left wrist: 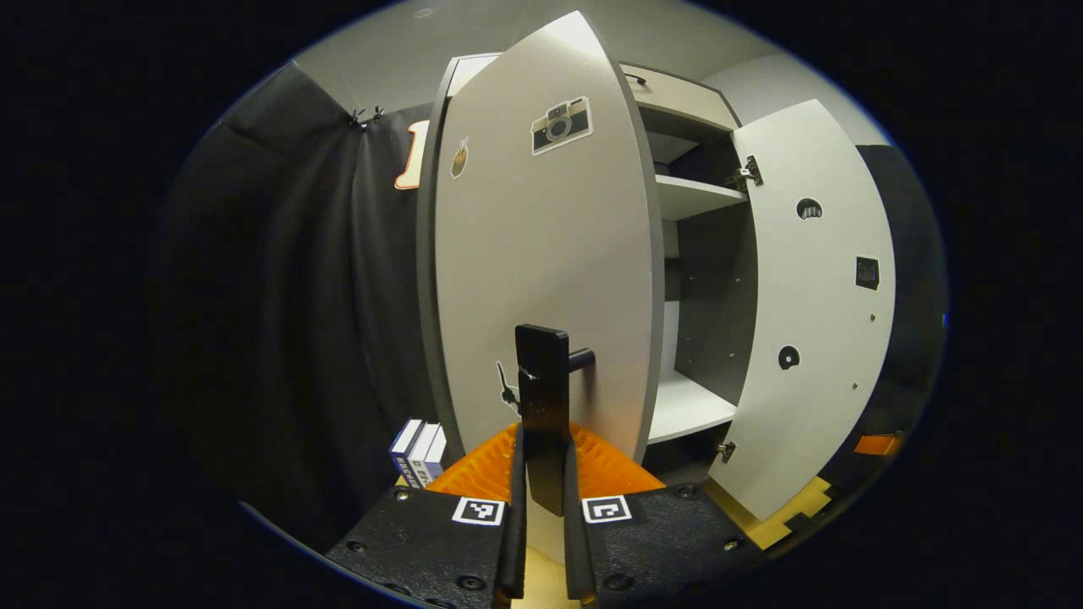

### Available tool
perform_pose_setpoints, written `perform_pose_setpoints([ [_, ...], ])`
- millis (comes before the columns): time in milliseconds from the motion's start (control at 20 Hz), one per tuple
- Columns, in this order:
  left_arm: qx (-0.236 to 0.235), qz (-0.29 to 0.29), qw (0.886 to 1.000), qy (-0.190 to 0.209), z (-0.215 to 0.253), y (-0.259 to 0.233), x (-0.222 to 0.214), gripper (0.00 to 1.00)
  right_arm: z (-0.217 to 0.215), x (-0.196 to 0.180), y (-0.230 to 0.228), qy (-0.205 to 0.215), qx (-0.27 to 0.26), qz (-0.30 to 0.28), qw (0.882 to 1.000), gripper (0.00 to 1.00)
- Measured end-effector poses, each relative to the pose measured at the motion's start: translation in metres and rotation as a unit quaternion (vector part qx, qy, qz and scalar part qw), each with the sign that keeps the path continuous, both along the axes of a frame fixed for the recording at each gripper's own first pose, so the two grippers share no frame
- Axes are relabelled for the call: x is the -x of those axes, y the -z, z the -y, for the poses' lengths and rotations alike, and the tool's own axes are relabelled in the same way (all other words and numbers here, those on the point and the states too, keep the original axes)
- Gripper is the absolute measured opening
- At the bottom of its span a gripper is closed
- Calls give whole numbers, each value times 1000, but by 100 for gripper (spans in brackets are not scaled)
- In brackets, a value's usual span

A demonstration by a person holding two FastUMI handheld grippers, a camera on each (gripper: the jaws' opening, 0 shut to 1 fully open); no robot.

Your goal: Open the right door of the double-door shoe cabinet with the right hand, and open the left door with the left hand.

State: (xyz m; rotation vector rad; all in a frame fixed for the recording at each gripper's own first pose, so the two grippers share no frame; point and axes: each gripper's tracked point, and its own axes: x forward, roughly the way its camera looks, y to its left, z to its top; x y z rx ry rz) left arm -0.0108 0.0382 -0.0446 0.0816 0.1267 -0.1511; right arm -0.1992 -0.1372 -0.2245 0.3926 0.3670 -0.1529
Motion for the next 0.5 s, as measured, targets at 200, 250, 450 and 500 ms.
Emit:
perform_pose_setpoints([
  [200,-12,-3,1000,-17,-20,-1,7,16,-3,7,-5,0,-1,4,1000,91],
  [250,-11,-5,1000,-21,-25,-1,8,16,0,9,-5,4,-1,5,1000,91],
  [450,-8,-7,1000,-29,-36,0,12,13,7,16,-3,16,-4,5,1000,91],
  [500,-12,-6,999,-35,-41,-1,13,12,9,17,-4,18,-5,5,1000,91],
])
